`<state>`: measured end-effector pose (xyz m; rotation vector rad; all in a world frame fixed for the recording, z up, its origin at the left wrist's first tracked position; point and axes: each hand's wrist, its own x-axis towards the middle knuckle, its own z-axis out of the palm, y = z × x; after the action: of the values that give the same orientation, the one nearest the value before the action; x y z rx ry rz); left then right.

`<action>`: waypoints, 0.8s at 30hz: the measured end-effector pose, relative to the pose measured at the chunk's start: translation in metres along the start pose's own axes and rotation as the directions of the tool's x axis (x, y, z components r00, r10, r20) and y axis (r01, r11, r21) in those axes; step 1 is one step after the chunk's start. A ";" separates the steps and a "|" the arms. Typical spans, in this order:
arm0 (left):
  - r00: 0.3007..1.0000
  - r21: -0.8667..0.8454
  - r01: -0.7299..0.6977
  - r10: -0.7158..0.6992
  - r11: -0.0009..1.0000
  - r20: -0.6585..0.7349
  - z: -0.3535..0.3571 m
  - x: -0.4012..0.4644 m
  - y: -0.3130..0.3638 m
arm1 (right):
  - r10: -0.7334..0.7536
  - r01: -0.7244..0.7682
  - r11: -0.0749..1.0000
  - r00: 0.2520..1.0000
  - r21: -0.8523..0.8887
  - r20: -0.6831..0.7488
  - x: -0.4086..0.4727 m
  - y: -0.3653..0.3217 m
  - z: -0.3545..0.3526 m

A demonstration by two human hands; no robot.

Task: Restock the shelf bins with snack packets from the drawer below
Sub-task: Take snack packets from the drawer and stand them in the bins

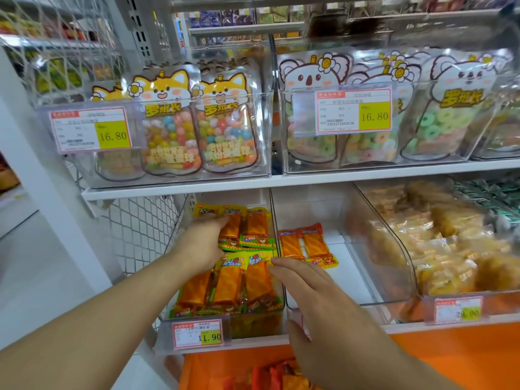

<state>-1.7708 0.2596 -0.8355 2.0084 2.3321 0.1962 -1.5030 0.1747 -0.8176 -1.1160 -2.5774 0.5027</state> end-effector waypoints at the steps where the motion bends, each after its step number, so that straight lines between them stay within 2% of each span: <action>1: 1.000 0.007 -0.001 0.001 1.000 -0.010 0.003 0.000 -0.002 | -0.001 0.001 1.000 1.000 -0.002 -0.004 0.000 0.000 0.000; 6: 1.000 0.072 0.004 -0.004 0.997 -0.001 0.006 -0.004 -0.004 | -0.010 0.010 1.000 1.000 -0.009 -0.014 -0.002 0.001 0.001; 11: 0.999 -0.015 -0.002 0.003 1.000 0.039 -0.001 -0.007 -0.003 | -0.027 0.027 1.000 1.000 -0.004 -0.005 -0.006 0.004 -0.002; 14: 0.999 -0.152 -0.032 0.035 0.988 0.018 -0.006 -0.025 0.005 | -0.003 0.003 1.000 1.000 0.021 0.003 -0.014 0.007 -0.007; 17: 0.996 -0.322 -0.072 0.053 0.944 -0.066 -0.012 -0.062 0.021 | 0.016 -0.015 0.999 1.000 0.046 -0.019 -0.029 0.011 -0.010; 22: 0.925 -0.484 -0.269 0.082 0.833 -0.372 -0.015 -0.151 0.069 | 0.065 -0.063 0.996 0.998 0.058 -0.023 -0.070 0.017 -0.020; 24: 0.918 -0.584 -0.302 0.063 0.754 -0.392 -0.010 -0.186 0.091 | 0.114 -0.112 0.991 0.993 0.077 -0.020 -0.091 0.021 -0.022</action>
<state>-1.6549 0.0885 -0.8209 1.9227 1.8095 1.2700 -1.4211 0.1252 -0.8175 -1.2393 -2.4622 0.6041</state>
